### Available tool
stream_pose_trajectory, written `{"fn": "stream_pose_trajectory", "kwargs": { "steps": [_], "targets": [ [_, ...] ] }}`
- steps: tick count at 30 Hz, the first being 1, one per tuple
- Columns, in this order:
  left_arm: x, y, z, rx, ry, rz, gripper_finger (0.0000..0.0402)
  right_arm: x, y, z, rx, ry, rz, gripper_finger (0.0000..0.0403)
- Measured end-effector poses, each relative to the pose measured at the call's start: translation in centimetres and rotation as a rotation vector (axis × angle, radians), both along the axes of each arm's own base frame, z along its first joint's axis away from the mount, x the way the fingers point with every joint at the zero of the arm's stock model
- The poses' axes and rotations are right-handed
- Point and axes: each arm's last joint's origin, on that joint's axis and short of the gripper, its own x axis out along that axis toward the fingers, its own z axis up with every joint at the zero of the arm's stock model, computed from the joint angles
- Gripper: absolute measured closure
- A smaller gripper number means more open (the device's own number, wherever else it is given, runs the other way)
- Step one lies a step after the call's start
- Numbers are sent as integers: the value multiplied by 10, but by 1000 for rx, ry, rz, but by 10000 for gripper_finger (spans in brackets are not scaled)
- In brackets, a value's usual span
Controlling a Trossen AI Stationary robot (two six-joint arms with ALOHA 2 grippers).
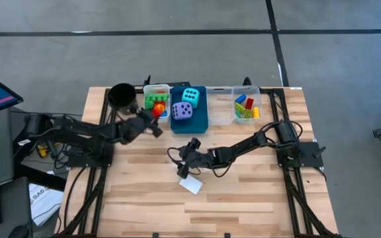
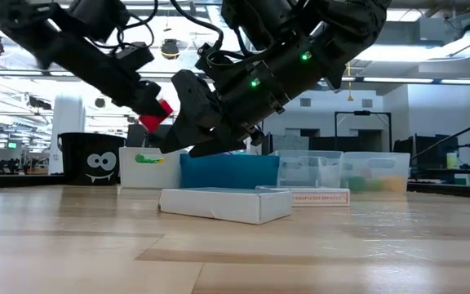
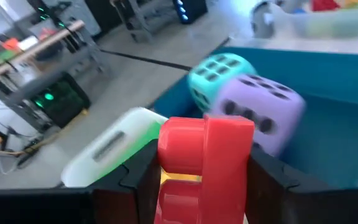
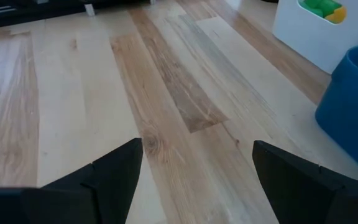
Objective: Pick & Place Toys
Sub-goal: Put the large orange game piece into the white bin
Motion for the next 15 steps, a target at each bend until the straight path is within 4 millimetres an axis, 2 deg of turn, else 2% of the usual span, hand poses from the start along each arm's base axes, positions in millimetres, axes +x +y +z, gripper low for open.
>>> {"fn": "stream_pose_trajectory", "kwargs": {
  "steps": [9,15],
  "targets": [
    [-12,51,10,39,-49,60,240,0,0,0,0,2,-1,104],
    [-21,71,10,0,-72,37,237,0,2,0,0,3,5,104]
  ]
}}
